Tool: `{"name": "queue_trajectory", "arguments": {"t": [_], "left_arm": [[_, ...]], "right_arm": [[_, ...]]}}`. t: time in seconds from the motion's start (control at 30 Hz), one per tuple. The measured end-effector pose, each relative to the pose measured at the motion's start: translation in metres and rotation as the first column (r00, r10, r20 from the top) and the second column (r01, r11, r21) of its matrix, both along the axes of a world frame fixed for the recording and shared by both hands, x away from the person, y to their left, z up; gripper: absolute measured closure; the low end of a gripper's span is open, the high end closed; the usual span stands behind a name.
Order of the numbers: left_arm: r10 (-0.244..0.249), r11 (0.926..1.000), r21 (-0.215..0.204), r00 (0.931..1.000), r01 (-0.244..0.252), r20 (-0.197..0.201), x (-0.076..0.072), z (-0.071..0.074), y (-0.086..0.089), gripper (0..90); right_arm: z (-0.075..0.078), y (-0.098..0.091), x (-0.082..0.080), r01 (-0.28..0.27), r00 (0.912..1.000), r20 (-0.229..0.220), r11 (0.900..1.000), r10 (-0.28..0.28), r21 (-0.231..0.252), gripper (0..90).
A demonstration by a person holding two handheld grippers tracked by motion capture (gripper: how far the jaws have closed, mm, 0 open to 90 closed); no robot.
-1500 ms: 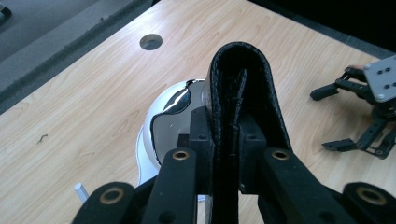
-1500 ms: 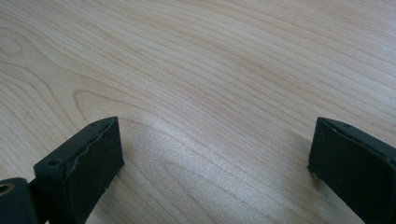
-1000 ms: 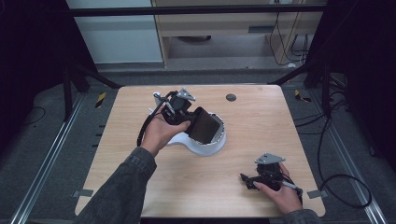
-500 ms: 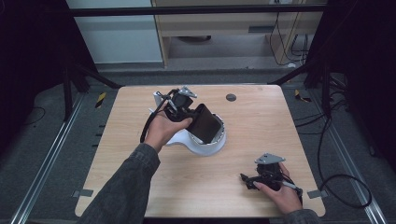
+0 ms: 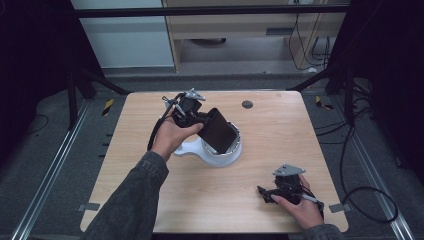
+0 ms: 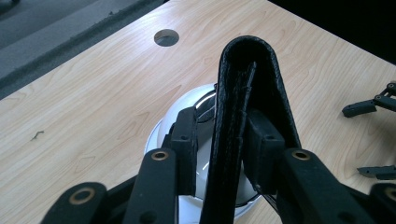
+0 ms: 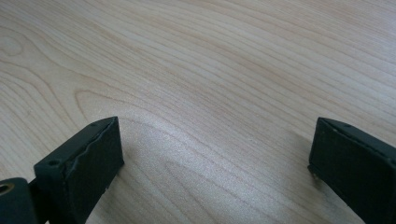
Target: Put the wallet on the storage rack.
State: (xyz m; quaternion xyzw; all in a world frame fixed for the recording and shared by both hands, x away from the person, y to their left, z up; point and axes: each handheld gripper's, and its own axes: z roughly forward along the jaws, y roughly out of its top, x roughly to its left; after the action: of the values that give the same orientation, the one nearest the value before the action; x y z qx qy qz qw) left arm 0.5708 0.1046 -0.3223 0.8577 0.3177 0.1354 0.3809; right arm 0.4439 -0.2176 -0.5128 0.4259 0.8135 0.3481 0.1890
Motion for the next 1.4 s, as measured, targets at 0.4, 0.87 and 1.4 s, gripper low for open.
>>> {"name": "queue_trajectory", "arguments": {"t": [0.4, 0.87, 1.4], "left_arm": [[0.029, 0.9992, -0.029, 0.9968, -0.027, 0.074, -0.008, 0.014, 0.007, 63.7], [0.03, 0.9988, -0.041, 0.9938, -0.026, 0.107, -0.013, 0.022, 0.011, 62.2], [-0.017, 0.9979, -0.059, 0.9786, 0.029, 0.205, -0.04, 0.033, 0.014, 36.9]], "right_arm": [[0.0, 0.0, 0.0, 0.001, 1.0, -0.002, 1.0, -0.001, 0.0, 2.9], [0.0, 0.001, -0.001, 0.002, 1.0, -0.003, 1.0, -0.002, 0.004, 3.0], [0.0, 0.001, -0.001, 0.005, 1.0, -0.005, 1.0, -0.005, 0.005, 3.0]]}}
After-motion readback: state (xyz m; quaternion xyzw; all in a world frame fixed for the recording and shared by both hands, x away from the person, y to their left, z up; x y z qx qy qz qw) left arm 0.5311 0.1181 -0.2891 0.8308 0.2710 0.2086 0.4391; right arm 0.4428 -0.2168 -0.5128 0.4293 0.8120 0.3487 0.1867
